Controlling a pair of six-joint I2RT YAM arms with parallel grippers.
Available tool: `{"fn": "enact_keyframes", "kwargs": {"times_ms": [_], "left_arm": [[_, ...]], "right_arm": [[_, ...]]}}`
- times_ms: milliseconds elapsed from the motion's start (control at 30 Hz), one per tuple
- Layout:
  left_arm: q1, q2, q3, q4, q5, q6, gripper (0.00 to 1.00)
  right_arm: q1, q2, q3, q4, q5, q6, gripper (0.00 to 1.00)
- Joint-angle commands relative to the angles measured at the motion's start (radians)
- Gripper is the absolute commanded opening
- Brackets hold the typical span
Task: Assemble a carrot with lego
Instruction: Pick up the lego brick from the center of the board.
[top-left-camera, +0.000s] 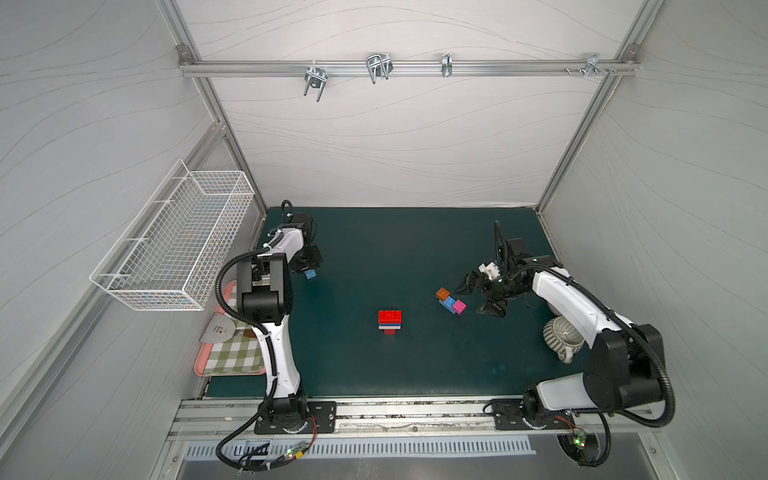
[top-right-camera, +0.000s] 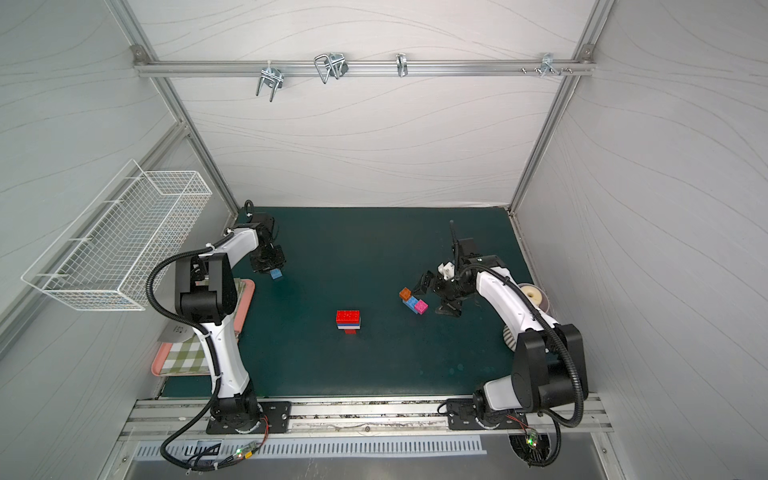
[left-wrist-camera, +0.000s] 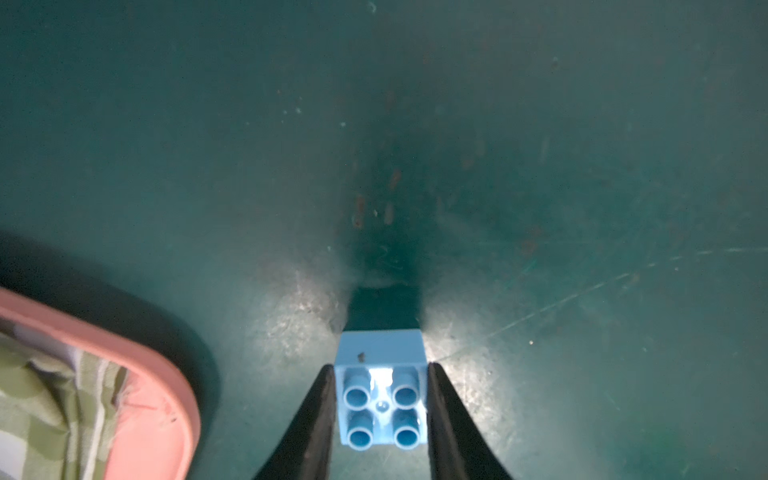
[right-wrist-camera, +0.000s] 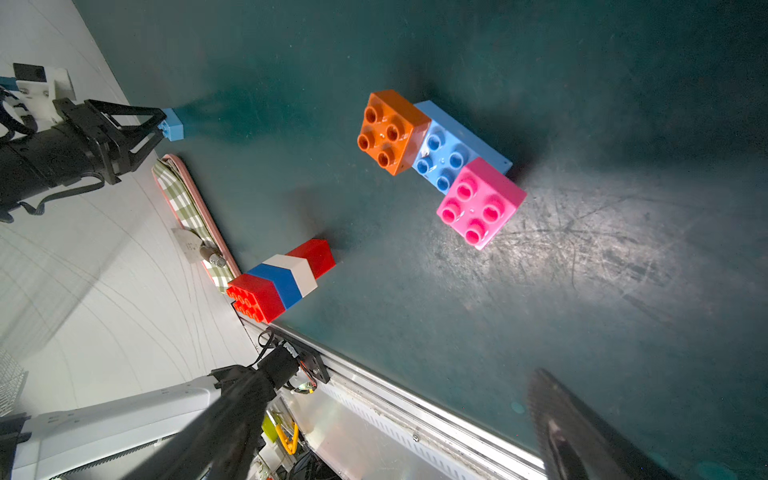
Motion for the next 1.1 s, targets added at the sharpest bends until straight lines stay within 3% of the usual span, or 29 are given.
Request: {"fn": "enact_keyframes", "kwargs": {"times_ms": [0, 200, 600, 767, 1067], "left_arm": [[0.002, 0.02, 0.012, 0.016, 0.019, -0.005, 0.27], [-0.016, -0.028, -0.012, 0.0, 0.043, -0.04, 0.16], [-0.202, -0.235, -0.09, -0.121, 0.011, -0.153, 0.13], [-0.336, -0.348, -0.108, -0.222, -0.004, -0.218, 0.13], [-0.658, -0.475, -0.083, -0.404, -0.016, -0.355, 0.13]], "right_arm": [[-0.01, 0.005, 0.0, -0.011, -0.008, -0.018, 0.99], [-0.013, -0.003, 0.0, -0.012, -0.009, -0.015, 0.99], [-0.014, -0.034, -0.02, 0.0, -0.015, -0.002, 0.99], [-0.014, -0.049, -0.035, 0.01, -0.024, 0.003, 0.99], [-0.01, -0.065, -0.054, 0.027, -0.037, 0.009, 0.99]]}}
